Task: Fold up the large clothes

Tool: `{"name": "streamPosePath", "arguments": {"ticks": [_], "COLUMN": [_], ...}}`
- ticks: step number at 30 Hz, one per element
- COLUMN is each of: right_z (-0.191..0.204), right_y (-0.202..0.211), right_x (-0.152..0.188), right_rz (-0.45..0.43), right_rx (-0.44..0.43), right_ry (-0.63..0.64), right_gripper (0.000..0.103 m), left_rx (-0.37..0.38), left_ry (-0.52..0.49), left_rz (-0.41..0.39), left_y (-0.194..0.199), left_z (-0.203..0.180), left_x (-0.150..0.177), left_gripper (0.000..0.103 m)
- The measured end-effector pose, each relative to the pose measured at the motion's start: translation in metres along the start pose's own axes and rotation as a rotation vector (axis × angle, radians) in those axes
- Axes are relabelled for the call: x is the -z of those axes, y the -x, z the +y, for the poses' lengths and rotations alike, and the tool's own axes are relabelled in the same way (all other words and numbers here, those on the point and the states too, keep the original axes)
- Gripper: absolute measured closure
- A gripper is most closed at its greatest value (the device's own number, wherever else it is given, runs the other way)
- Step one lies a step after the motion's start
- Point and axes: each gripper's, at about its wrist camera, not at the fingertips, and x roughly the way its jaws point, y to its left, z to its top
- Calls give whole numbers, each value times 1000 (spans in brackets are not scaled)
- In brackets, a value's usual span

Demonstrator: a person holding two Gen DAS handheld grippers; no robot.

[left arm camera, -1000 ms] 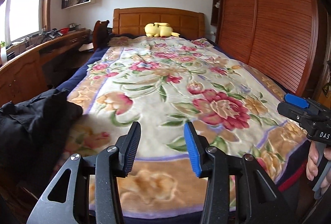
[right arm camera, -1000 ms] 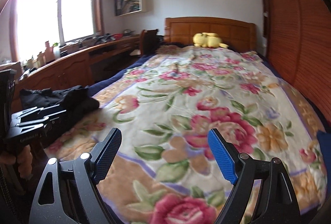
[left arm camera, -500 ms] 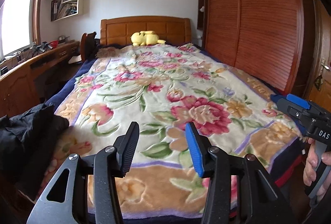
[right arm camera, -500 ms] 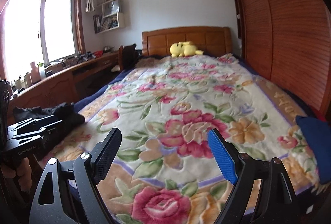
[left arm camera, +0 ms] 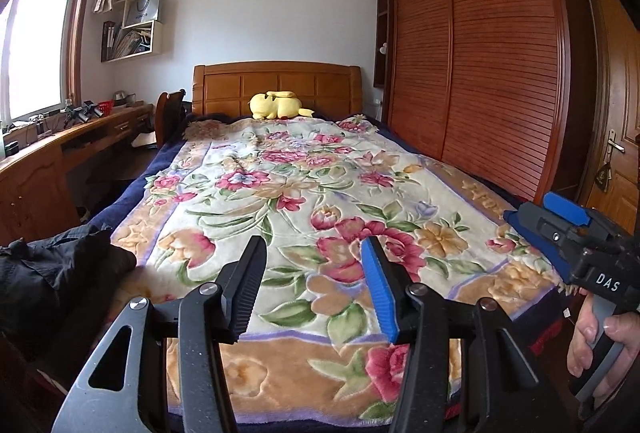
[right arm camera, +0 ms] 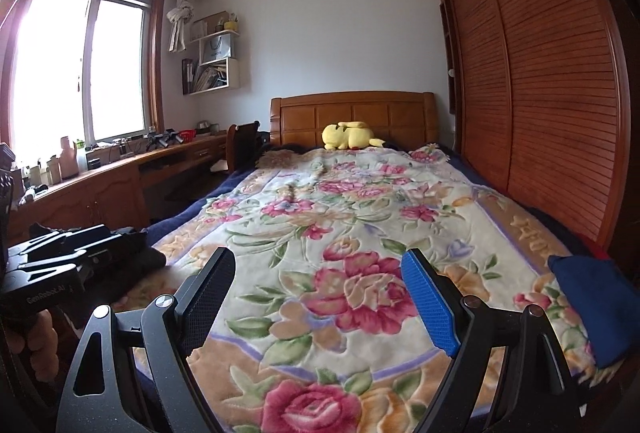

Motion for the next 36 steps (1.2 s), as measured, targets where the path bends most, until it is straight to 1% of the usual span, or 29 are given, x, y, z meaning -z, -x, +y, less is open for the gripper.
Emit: {"name": "streamPosePath", "arguments": {"ticks": [2,8,26,28,36], "right_z": [-9,-19,-25,-26,-26], "right_y": [-11,-23,-26,-27,-30], "right_x": [4,2,3,3,4], "right_rz": [7,20,21,22,25], "right_rx": [-3,-2,-1,-2,-6], "right_ry": [-6,-14,-11,-10,-15], "right_gripper": [17,17,17,17,17], "left_rx": [-2,-6,-12,-15,-17], "left_ry": [-4,-4,-4,-2,-1], "left_rz": [0,1,2,1,1], "left_y": [-1,-1,0,1,2], "left_z": [0,0,3,6,8], "left_x": [1,3,4,6,8], "left_gripper": [52,51,50,47,47]}}
